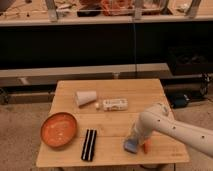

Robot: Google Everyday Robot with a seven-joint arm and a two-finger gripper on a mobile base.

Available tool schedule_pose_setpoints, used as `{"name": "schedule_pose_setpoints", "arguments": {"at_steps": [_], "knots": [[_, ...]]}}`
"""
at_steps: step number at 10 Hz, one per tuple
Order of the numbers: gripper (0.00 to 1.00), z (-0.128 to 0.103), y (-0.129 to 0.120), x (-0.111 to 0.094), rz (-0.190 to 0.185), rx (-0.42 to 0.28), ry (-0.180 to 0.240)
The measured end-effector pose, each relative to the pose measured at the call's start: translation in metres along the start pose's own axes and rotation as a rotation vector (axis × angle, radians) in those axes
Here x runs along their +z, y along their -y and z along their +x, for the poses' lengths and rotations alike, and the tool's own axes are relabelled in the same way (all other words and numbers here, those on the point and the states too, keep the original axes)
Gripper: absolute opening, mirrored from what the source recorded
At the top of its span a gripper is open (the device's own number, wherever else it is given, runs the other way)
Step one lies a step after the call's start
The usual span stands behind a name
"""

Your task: Wipe the white sponge on the table

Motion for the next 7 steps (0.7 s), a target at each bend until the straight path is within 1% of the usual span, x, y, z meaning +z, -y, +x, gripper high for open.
{"name": "schedule_pose_setpoints", "arguments": {"at_steps": [1, 3, 4, 5, 7], "knots": [[0.34, 0.005, 0.000, -0.007, 0.006, 0.006, -0.007], [0.34, 0.022, 0.009, -0.019, 0.003, 0.004, -0.016], [0.34, 0.029, 0.016, -0.022, 0.002, 0.000, -0.019], [0.34, 0.038, 0.027, -0.024, 0.001, -0.011, -0.022], [0.34, 0.047, 0.040, -0.024, -0.007, -0.018, -0.031]]}}
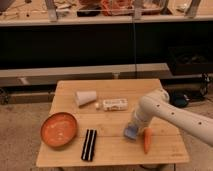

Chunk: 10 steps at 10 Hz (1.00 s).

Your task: Wipe the white sponge on the table

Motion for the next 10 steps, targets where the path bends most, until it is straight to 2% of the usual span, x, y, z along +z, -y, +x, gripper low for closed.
{"name": "schedule_pose_setpoints", "arguments": {"at_steps": [2, 4, 8, 10], "knots": [[0.34, 0.009, 0.015, 0.002, -0.008, -0.010, -0.008], [0.34, 0.010, 0.021, 0.007, -0.032, -0.027, 0.002], [0.34, 0.006, 0.079, 0.029, -0.082, -0.104, 0.009], [0.34, -0.009, 0.102, 0.043, -0.121, -0.160, 0.023]]}}
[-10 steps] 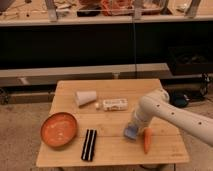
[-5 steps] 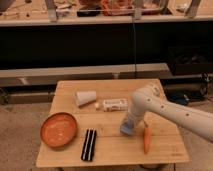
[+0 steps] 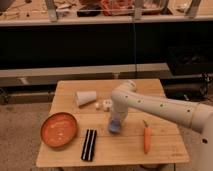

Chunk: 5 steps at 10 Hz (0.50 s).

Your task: Wipe the white sponge on the table

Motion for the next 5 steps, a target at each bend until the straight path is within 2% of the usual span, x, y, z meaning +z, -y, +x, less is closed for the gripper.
{"name": "schedule_pose_setpoints", "arguments": {"at_steps": [2, 4, 5], "knots": [[0.34, -0.014, 0.009, 0.021, -0.033, -0.053, 0.023], [0.34, -0.035, 0.010, 0.028, -0.041, -0.093, 0.028], [0.34, -0.038, 0.009, 0.026, -0.041, -0.089, 0.034]]}}
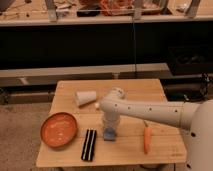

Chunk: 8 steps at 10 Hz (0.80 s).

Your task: Wipe the white sponge on the table

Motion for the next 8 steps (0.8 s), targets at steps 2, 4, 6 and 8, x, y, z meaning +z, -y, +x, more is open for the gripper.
{"name": "schedule_pose_setpoints", "arguments": {"at_steps": [2, 4, 6, 8], "knots": [[0.34, 0.000, 0.000, 0.000, -0.003, -0.003, -0.001], [0.34, -0.002, -0.001, 0.000, -0.004, -0.010, -0.007], [0.34, -0.018, -0.013, 0.000, 0.006, -0.026, -0.018], [0.34, -0.058, -0.035, -0.005, 0.030, -0.041, -0.040]]}}
